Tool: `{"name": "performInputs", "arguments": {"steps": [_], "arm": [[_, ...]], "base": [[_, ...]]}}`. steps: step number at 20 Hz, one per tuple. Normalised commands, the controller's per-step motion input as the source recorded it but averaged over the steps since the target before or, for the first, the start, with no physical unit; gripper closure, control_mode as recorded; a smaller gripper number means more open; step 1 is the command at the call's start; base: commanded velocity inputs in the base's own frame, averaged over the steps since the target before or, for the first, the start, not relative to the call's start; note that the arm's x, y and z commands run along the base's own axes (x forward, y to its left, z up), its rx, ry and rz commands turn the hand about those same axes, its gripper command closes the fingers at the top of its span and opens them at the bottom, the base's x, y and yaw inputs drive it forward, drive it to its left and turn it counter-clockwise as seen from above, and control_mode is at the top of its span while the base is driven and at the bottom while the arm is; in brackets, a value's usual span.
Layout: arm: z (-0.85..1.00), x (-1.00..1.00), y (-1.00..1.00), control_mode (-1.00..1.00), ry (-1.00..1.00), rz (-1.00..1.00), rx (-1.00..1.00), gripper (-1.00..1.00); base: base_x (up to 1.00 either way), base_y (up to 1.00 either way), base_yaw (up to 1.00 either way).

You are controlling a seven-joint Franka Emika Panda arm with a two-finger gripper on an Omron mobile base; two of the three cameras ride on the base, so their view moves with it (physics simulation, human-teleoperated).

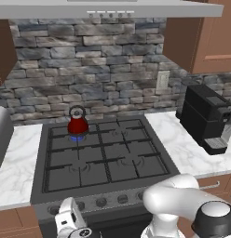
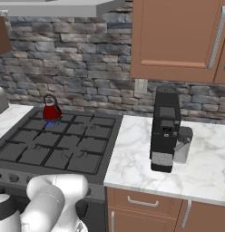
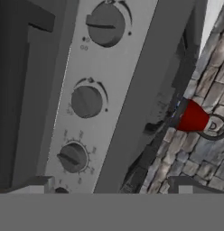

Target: Lower the heat of the kettle.

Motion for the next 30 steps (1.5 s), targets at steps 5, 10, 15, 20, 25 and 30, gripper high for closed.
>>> {"name": "performInputs", "arguments": {"steps": [5, 10, 15, 20, 25, 30], "arm": [[-0.16, -0.06, -0.08, -1.0, -0.03, 0.0, -0.21, -1.0], [-0.16, 0.07, -0.32, -1.0, -0.11, 0.03, -0.09, -1.0], [-0.29, 0.14, -0.35, -1.0, -0.03, 0.06, -0.04, -1.0], [-0.05, 0.21, -0.14, -1.0, -0.06, 0.06, 0.0, -1.0], [0.0, 0.29, 0.05, -1.0, -0.01, 0.06, 0.0, -1.0], [0.0, 0.2, 0.35, -1.0, 0.0, 0.07, -0.01, -1.0]], "base": [[0.0, 0.0, 0.0], [0.0, 0.0, 0.0], [0.0, 0.0, 0.0], [0.0, 0.0, 0.0], [0.0, 0.0, 0.0], [0.0, 0.0, 0.0]]}}
